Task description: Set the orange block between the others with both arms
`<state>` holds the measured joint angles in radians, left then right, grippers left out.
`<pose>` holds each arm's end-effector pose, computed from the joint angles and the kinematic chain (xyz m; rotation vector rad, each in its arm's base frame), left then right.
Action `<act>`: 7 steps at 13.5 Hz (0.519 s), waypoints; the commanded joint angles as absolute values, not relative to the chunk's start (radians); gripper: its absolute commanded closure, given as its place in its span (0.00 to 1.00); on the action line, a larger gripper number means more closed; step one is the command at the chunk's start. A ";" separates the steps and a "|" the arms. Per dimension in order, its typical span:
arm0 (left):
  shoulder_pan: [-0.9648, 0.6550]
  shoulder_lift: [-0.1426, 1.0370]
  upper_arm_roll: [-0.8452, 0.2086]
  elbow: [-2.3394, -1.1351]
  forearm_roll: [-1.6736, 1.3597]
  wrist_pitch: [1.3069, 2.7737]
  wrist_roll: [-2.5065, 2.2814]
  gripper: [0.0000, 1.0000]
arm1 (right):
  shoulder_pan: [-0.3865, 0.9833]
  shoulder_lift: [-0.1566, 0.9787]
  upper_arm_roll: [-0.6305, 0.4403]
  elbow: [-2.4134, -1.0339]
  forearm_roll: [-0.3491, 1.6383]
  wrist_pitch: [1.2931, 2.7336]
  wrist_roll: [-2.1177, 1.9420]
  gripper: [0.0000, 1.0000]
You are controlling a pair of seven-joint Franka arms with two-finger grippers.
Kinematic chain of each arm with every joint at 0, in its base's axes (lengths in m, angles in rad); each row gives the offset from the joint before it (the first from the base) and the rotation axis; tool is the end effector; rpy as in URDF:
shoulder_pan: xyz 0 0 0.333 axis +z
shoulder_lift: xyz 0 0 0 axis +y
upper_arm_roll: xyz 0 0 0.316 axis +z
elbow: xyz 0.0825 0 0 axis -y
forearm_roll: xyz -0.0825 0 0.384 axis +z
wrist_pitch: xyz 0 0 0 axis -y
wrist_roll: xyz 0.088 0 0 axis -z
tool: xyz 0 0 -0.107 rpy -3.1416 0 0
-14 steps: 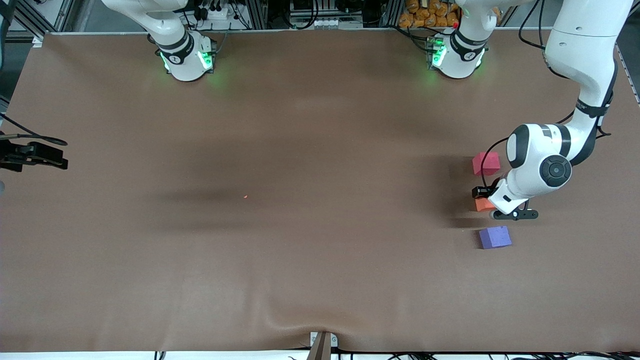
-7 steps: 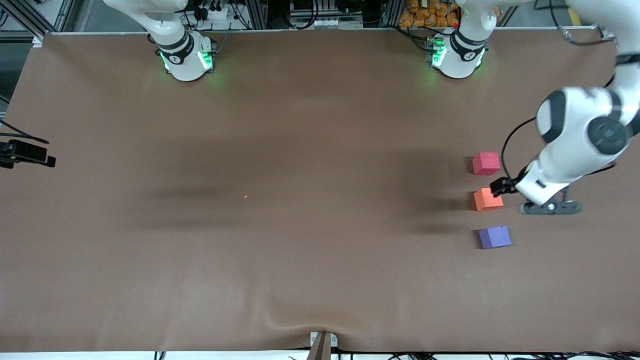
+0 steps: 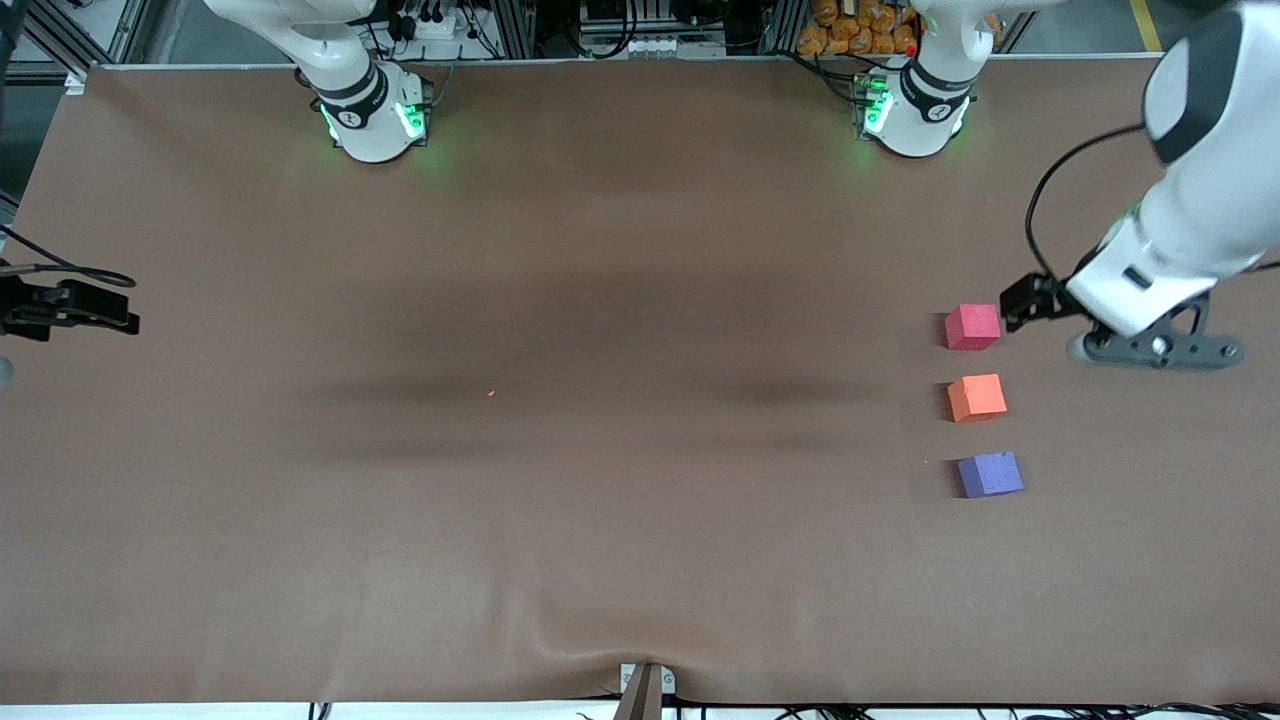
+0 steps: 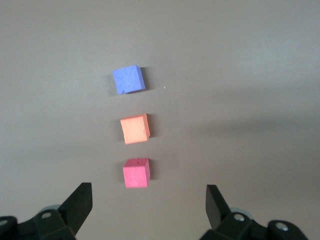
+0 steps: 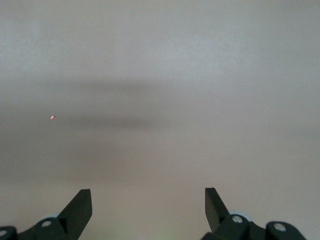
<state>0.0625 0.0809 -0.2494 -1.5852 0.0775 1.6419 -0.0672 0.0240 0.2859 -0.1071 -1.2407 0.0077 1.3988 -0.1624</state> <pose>0.5750 -0.0953 0.5793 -3.0759 0.1932 0.0219 0.6203 -0.0401 0.5958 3.1254 0.1291 -0.2005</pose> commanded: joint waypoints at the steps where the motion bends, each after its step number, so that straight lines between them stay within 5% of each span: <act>1: 0.008 0.009 -0.192 -1.553 0.046 1.521 -0.022 0.00 | 0.020 0.275 -0.107 -1.241 -0.014 1.391 -0.167 0.00; 7: 0.012 0.008 -0.164 -1.479 0.026 1.410 0.023 0.00 | 0.029 0.275 -0.107 -1.241 -0.021 1.391 -0.169 0.00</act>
<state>0.0070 -0.0023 -0.1666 -1.5057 0.0441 1.4331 0.0026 0.0262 0.2859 -0.1104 -1.2406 0.0018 1.3989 -0.1628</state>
